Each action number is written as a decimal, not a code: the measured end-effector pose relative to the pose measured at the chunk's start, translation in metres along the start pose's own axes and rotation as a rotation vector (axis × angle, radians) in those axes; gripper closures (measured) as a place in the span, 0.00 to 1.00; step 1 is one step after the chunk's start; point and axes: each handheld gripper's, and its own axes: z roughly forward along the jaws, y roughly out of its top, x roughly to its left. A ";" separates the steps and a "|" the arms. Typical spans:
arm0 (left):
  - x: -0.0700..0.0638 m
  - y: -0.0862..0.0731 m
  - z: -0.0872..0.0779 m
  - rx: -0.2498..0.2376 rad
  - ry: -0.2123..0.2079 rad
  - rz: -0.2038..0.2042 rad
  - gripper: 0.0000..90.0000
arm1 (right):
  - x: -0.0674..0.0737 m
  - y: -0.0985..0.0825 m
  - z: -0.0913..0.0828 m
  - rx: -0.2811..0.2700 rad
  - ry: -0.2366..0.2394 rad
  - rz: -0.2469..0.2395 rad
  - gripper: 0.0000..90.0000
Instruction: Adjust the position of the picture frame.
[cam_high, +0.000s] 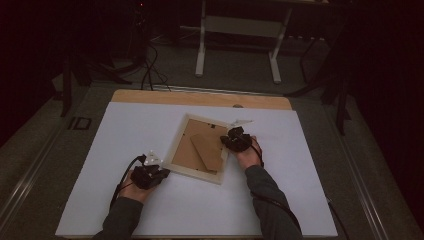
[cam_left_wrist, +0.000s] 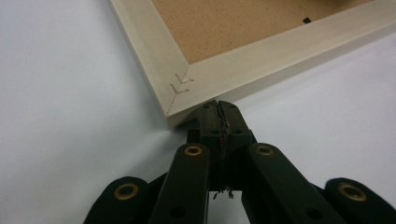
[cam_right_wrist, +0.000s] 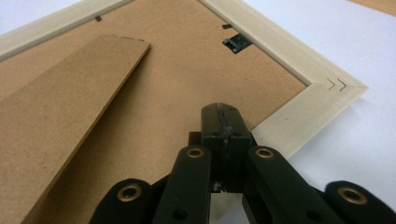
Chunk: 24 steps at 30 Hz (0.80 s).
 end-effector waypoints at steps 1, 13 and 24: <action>0.000 0.001 0.001 -0.001 -0.001 -0.002 1.00 | 0.000 0.000 0.000 0.004 -0.003 -0.003 1.00; -0.009 0.006 0.009 -0.024 -0.023 -0.024 1.00 | 0.006 -0.004 -0.006 0.016 -0.008 -0.018 1.00; -0.007 0.010 0.014 -0.033 -0.011 -0.045 1.00 | 0.006 -0.008 -0.014 0.050 -0.023 -0.033 1.00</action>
